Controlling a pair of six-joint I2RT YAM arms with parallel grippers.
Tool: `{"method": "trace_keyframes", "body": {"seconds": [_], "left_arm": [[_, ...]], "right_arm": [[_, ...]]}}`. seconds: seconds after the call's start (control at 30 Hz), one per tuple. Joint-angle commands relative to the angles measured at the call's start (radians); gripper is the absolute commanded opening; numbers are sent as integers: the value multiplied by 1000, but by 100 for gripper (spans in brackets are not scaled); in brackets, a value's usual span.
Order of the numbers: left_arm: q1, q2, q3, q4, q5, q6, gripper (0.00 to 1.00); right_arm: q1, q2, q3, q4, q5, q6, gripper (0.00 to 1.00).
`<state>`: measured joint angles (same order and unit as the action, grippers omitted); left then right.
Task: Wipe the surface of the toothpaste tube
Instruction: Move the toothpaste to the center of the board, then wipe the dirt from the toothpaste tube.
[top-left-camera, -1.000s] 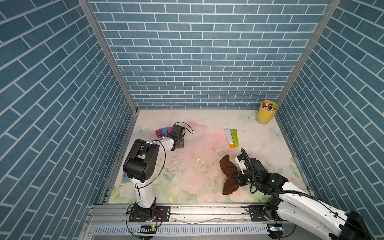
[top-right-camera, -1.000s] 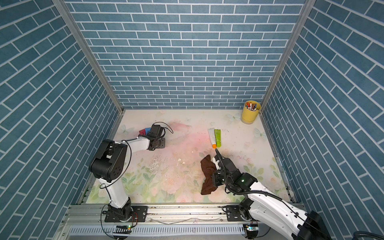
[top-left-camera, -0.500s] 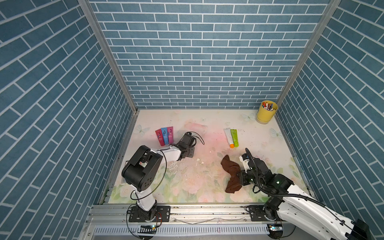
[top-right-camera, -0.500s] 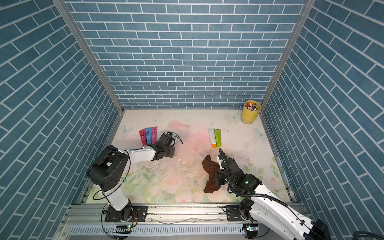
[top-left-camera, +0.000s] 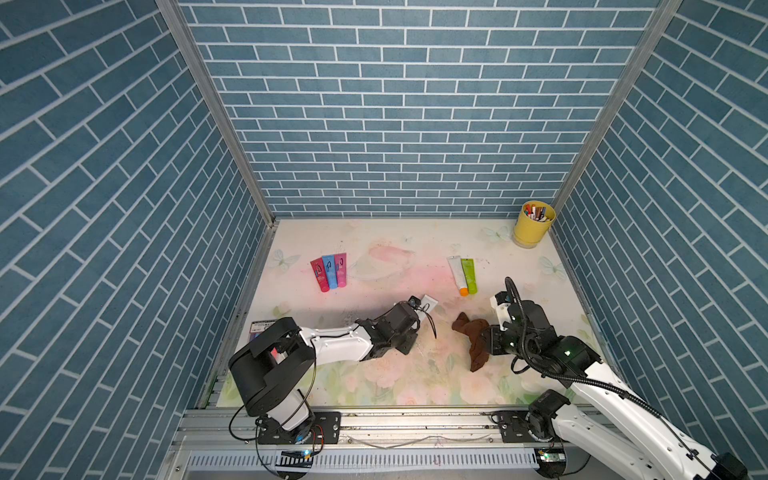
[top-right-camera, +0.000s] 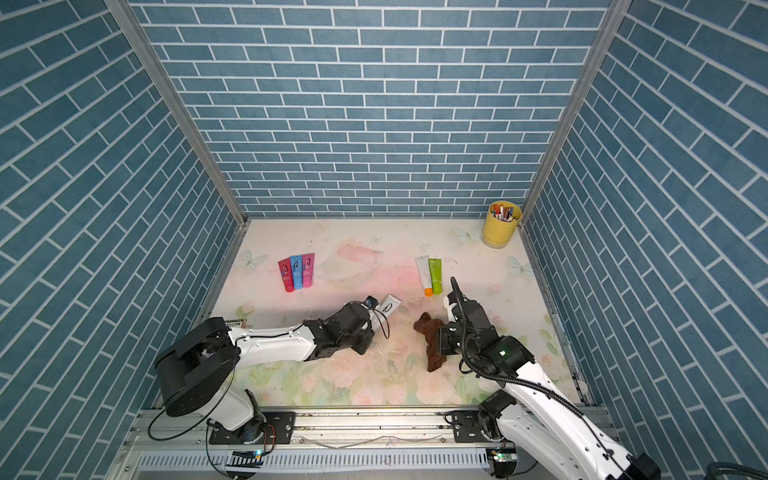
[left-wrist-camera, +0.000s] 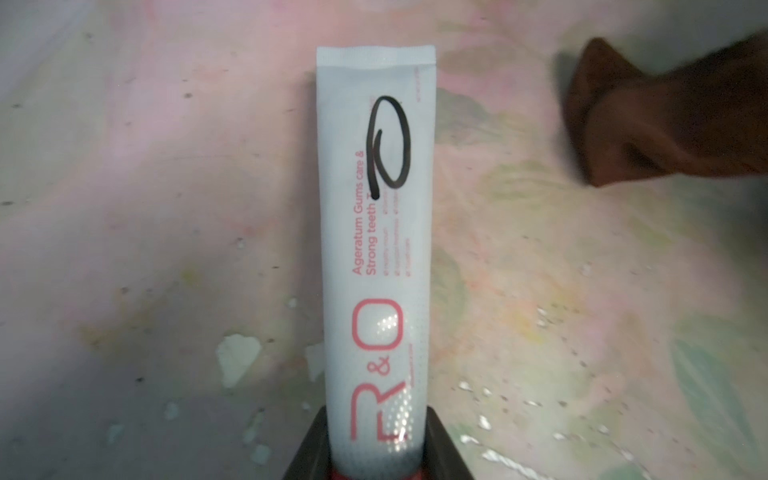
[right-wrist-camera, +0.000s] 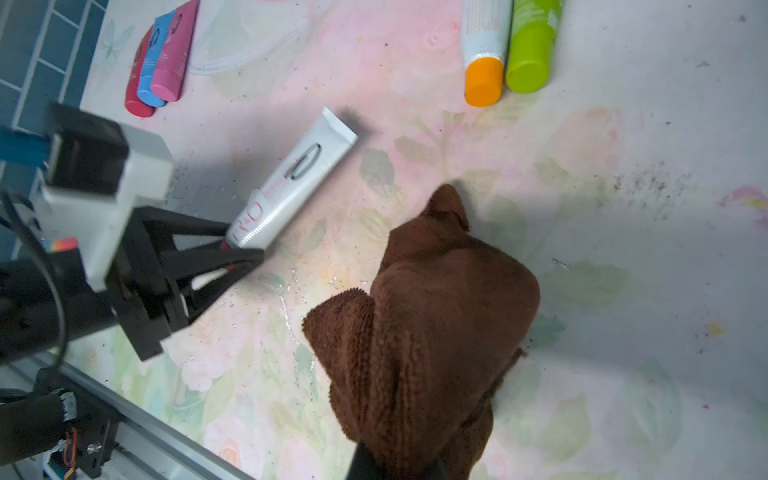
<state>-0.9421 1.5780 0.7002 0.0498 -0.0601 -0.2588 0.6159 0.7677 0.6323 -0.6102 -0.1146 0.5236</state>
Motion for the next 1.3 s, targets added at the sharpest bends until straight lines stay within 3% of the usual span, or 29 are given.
{"method": "trace_keyframes", "body": {"seconds": [0.0, 0.13, 0.3, 0.5, 0.6, 0.83, 0.9, 1.0, 1.27], "left_arm": [[-9, -15, -29, 70, 43, 23, 19], [-51, -19, -38, 58, 39, 35, 24], [-102, -54, -83, 71, 39, 33, 37], [-111, -113, -151, 105, 23, 18, 55], [-112, -101, -160, 114, 9, 18, 58], [-111, -53, -155, 145, 24, 35, 55], [-112, -50, -156, 149, 28, 37, 50], [-112, -31, -150, 152, 40, 43, 33], [-112, 19, -131, 154, 46, 44, 24]], "right_arm": [[-3, 52, 70, 8, -37, -56, 0], [-3, 112, 100, 29, -34, -75, 0], [-2, 201, 129, 43, -23, -101, 0], [-5, 247, 138, 48, 14, -125, 0], [-7, 300, 155, 66, 11, -141, 0], [-7, 449, 180, 178, -42, -166, 0], [-7, 494, 185, 209, -53, -166, 0], [-8, 572, 195, 249, -63, -169, 0], [-1, 707, 169, 358, -40, -168, 0]]}}
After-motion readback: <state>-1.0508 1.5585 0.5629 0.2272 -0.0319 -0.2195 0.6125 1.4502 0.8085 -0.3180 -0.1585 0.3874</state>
